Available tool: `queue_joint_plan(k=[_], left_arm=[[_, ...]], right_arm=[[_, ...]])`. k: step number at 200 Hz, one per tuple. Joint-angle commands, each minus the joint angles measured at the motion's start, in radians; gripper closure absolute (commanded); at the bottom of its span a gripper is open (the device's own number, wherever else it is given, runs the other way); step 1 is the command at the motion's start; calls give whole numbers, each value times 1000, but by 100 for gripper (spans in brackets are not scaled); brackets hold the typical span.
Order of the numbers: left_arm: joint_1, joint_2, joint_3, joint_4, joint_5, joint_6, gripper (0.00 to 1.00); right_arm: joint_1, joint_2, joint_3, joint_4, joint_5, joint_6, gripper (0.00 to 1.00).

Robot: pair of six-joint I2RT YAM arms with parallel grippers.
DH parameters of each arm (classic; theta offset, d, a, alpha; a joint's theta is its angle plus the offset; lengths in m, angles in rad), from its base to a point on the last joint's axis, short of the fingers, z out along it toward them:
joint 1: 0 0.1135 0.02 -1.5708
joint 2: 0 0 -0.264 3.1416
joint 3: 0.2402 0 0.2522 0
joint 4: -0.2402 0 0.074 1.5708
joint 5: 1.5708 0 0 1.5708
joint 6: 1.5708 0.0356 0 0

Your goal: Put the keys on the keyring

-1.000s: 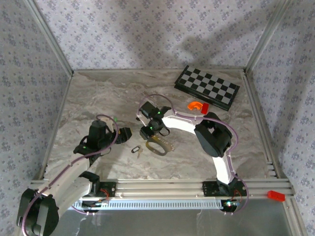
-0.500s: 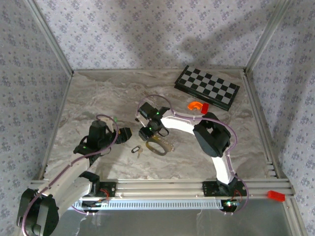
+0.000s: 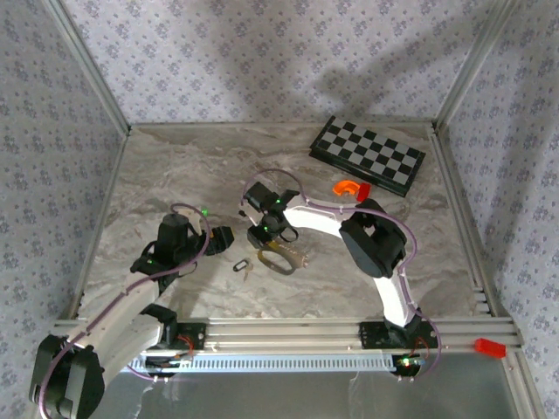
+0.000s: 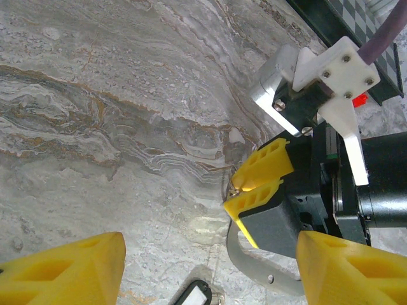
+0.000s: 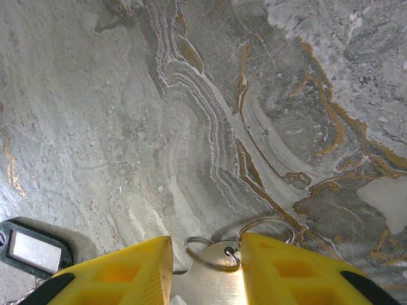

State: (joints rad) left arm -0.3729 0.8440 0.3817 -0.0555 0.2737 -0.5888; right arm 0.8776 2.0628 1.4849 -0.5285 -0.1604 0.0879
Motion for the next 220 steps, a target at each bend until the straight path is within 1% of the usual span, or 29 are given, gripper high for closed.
queue_joint_plan(k=[1, 50, 65, 87, 108, 119, 186, 220], left_arm=[[8, -13, -11, 5, 4, 6, 28], [8, -15, -10, 2, 3, 4, 29], [8, -15, -10, 0, 2, 6, 28], [9, -15, -9, -1, 1, 6, 28], [9, -17, -6, -3, 1, 7, 28], [8, -18, -8, -3, 0, 7, 28], [8, -40, -9, -22, -6, 7, 28], [8, -43, -14, -23, -7, 8, 28]], right_arm=[[2, 17, 16, -33, -1, -8, 67], [3, 9, 9, -31, 7, -11, 75], [3, 4, 6, -30, 8, -14, 76], [3, -2, 3, -33, 10, -17, 75], [2, -12, -3, -28, 6, -19, 70], [4, -16, -6, -25, 2, -19, 70], [2, -5, 1, -25, 18, -11, 75], [2, -19, -3, -31, 21, -20, 74]])
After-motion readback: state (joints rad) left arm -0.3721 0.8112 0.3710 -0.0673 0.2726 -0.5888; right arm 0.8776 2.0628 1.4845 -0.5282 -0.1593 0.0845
